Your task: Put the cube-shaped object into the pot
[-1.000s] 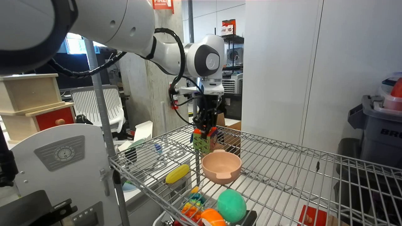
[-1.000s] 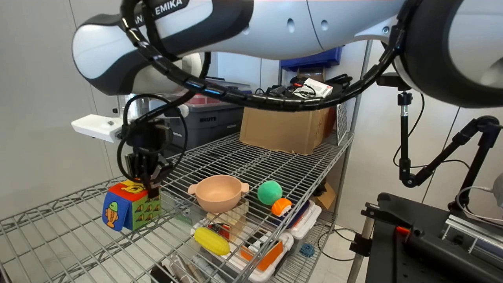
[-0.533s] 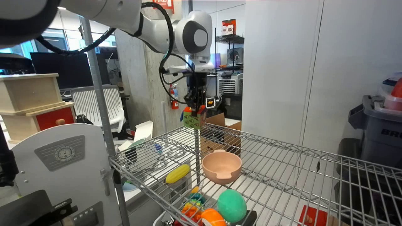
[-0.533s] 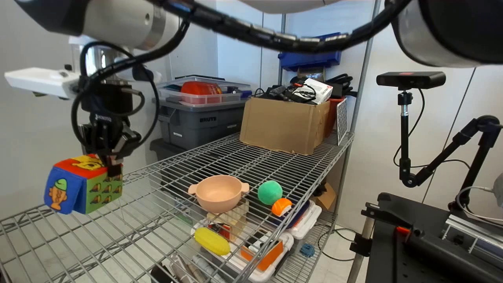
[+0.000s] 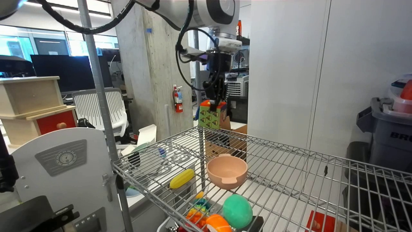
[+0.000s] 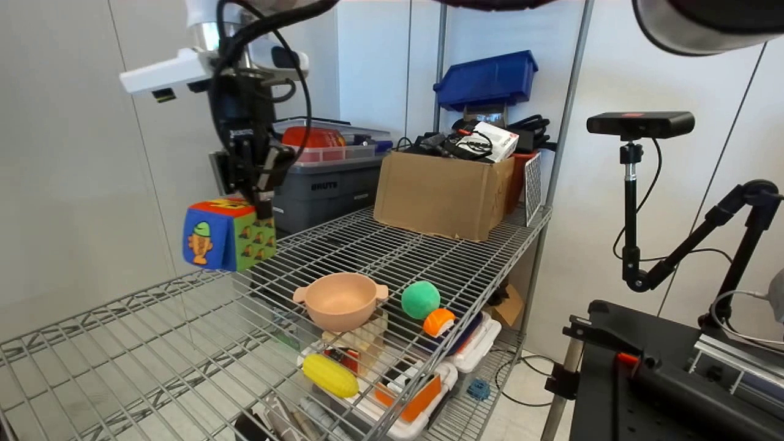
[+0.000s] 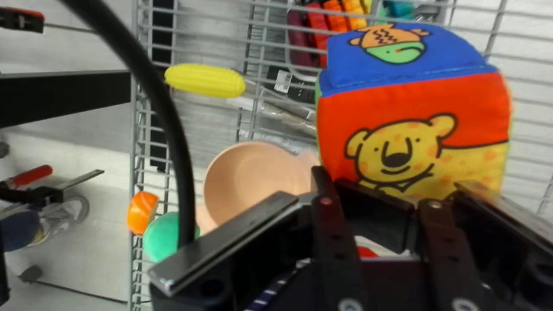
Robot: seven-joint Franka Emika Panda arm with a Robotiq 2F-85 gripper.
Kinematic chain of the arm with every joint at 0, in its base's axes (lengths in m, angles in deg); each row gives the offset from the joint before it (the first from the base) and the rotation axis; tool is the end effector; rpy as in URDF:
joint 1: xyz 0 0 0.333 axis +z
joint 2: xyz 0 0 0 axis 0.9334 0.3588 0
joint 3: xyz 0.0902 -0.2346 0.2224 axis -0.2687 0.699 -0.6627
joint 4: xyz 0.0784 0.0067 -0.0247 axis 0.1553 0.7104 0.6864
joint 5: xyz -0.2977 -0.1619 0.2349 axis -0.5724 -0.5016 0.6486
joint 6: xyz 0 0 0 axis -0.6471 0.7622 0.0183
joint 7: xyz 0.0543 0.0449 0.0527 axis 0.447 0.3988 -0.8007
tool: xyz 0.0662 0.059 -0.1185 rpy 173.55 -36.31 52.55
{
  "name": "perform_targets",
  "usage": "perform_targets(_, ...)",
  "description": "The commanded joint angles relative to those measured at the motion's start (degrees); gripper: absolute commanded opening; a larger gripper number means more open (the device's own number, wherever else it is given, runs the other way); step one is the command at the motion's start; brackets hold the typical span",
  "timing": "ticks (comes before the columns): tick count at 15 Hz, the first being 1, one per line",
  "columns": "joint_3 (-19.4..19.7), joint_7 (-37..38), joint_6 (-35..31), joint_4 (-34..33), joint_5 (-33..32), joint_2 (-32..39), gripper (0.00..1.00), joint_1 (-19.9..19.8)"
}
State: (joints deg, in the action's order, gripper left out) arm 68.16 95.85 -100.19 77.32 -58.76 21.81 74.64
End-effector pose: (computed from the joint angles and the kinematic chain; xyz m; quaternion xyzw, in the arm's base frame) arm 0.8142 0.0813 0.2456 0.7602 -0.6446 -0.0715 0.0393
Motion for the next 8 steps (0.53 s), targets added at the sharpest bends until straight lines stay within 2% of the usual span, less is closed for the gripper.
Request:
perform_targets(1,1.4,-3.3,5.8,-0.3,-1.9,0.1,0.01,-3.5)
perform_targets(4,2.2,-6.8,9.7,-1.2,-2.3,1.4,0.01,-6.8)
perform_targets(8,2.9,-10.0,12.8,-1.7,-2.7,3.2,0.01,-8.6)
